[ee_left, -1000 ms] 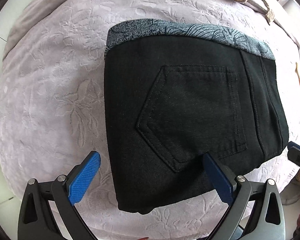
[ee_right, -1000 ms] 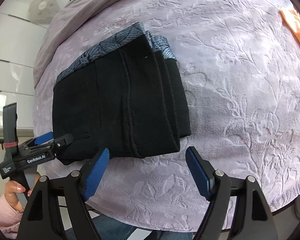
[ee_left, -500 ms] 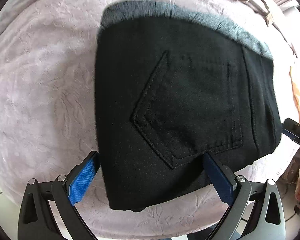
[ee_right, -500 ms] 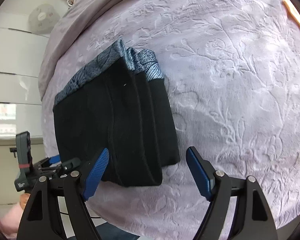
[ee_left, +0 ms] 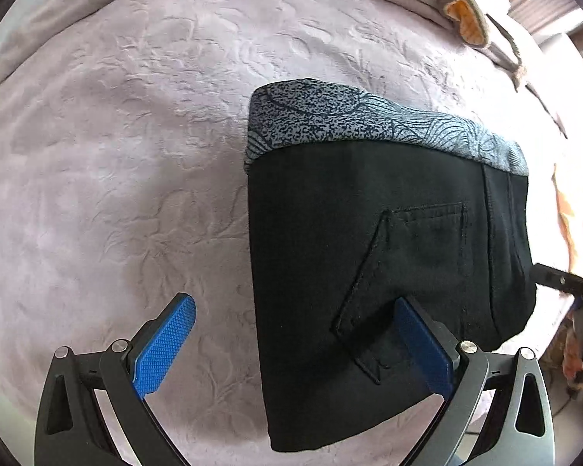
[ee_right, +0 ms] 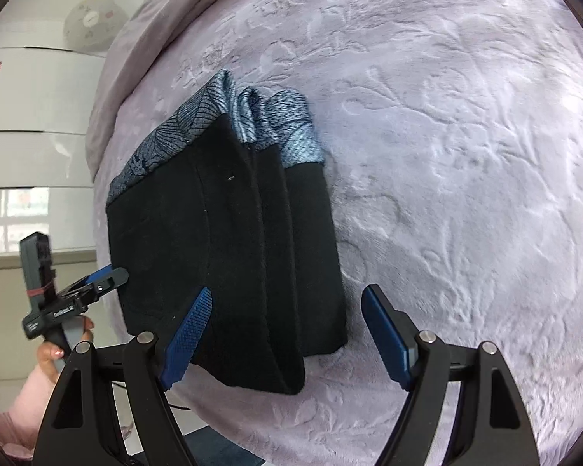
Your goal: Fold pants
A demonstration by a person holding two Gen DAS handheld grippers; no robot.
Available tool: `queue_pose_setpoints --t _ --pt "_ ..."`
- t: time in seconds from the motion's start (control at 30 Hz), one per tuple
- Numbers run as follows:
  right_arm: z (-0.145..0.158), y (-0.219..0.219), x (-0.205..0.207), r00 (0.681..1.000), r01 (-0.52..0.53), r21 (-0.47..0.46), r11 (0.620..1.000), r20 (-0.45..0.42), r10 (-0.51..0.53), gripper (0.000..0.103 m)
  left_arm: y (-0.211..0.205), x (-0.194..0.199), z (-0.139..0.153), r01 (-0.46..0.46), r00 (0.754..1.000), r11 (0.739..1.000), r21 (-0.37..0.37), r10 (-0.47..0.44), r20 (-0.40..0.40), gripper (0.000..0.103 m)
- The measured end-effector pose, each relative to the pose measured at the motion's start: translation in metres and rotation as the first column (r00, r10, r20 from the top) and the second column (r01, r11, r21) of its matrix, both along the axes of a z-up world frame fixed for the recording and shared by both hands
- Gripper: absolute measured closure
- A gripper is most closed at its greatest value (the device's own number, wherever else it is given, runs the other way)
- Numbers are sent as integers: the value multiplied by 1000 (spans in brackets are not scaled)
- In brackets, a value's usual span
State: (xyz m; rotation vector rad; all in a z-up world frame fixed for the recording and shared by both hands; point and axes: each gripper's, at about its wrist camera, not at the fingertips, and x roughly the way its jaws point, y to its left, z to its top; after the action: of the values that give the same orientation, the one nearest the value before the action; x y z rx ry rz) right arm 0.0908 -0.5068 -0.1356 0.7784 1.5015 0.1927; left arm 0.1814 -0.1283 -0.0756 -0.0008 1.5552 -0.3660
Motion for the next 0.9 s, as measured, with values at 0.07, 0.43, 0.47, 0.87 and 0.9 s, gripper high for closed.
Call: queue_pose_setpoints --t 0.07,0.43,0.47,0.87,0.9 --pt "-5 0 4 1000 -6 38 999 -1 6 21 6 -4 -4 25 1000 999 -42 -25 -1 1" --pt "-43 -12 19 998 -51 295 954 41 41 20 14 -15 -23 40 998 971 -236 -51 -40 1" --pt "-46 -13 21 998 -50 310 949 40 39 20 14 -15 -24 40 998 969 -243 -50 -39 1" --pt "-31 -24 15 998 61 372 926 -5 -64 57 -2 -39 25 63 997 967 -247 -48 65 40" --pt "-24 -24 13 998 58 383 922 7 -66 57 -1 -41 31 64 996 967 -248 -48 69 40"
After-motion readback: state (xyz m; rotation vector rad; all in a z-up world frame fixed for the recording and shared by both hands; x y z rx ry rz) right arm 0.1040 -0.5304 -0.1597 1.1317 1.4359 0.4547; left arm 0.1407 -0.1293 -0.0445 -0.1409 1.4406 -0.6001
